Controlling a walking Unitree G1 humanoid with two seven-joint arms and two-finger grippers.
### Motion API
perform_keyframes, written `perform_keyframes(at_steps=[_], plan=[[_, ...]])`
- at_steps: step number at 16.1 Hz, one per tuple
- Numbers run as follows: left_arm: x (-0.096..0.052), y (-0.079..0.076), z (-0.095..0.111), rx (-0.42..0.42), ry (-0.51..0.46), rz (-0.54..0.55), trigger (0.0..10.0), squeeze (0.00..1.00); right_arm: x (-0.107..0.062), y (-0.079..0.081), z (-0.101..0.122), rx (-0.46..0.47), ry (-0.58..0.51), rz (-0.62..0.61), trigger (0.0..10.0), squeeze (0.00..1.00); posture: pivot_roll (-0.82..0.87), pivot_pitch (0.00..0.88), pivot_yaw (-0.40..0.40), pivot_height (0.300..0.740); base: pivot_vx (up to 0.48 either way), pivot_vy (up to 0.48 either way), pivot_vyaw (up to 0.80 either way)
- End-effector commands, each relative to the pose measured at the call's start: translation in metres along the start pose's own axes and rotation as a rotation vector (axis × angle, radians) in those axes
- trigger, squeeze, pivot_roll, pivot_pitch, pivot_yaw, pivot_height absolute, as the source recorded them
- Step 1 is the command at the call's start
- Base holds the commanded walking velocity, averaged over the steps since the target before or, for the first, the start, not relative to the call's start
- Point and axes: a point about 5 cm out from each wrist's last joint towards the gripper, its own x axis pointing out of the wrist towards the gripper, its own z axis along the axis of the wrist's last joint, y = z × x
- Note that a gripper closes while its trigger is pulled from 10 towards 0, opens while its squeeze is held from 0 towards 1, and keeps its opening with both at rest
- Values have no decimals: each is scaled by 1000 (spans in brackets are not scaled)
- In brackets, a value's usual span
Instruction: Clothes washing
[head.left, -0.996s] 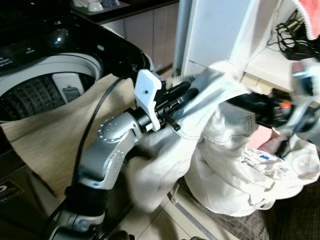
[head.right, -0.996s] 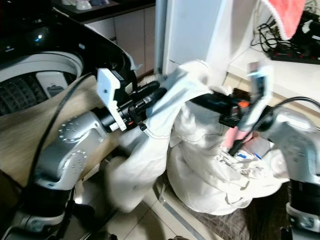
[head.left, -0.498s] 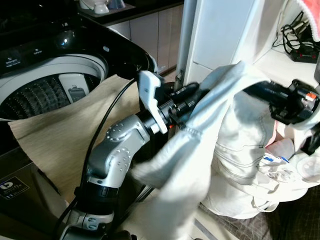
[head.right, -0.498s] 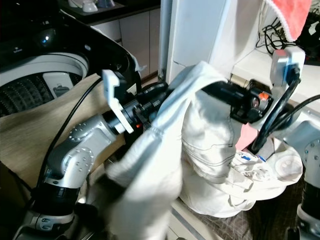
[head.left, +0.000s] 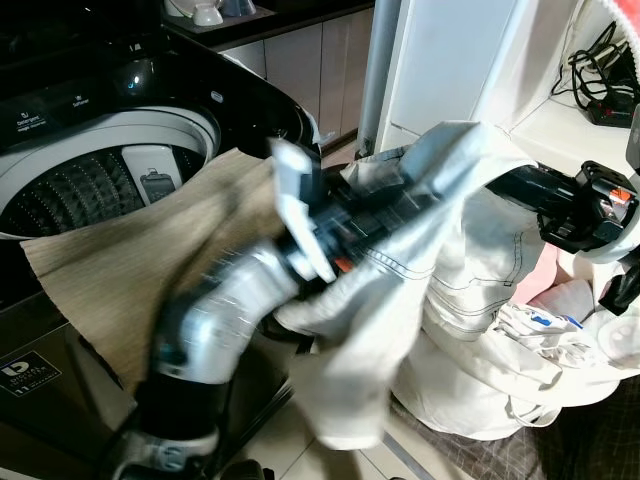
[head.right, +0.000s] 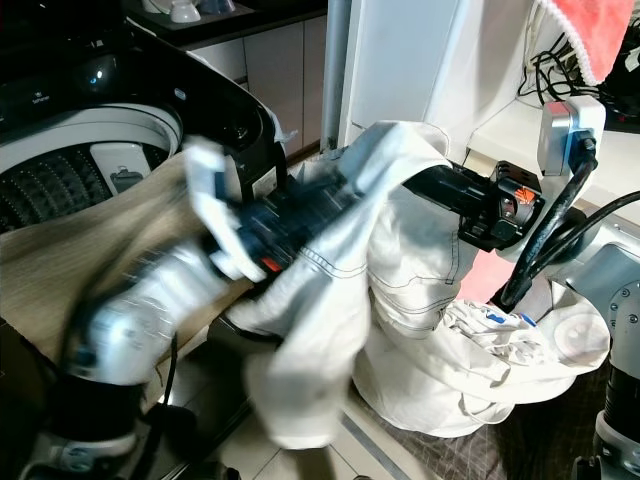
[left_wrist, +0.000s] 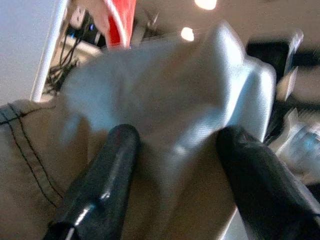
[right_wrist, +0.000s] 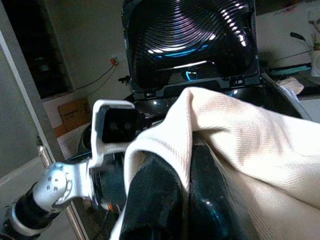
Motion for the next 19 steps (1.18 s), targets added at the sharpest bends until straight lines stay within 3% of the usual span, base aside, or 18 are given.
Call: perform_keyframes(at_steps=[1,4,5,6,7,12,19], plan=[[3,5,-12,80,91,64,10000,0,4,7,13,-56,-29,38,0,0,-133,0,1,740,0,0,0],[4,8,-13,101,96,92,10000,0,3,7,12,-60,-19,33,0,0,-138,0,1,740,0,0,0],[3,6,-9,71,69,69,9294,0,3,7,12,-62,-12,29,0,0,-138,0,-1,740,0,0,0],[3,6,-8,72,59,64,3529,0,3,6,12,-61,-12,27,0,0,-136,0,-3,740,0,0,0],[0,7,-8,78,58,56,0,0,3,5,13,-66,-12,23,0,0,-135,0,-5,740,0,0,0],[0,-9,-4,-29,-8,-73,0,0,5,3,13,-76,-9,12,0,0,-134,0,-8,740,0,0,0],[1,-13,-15,61,93,-76,0,0,9,0,16,-95,-4,5,0,0,-132,0,-8,740,0,0,0]])
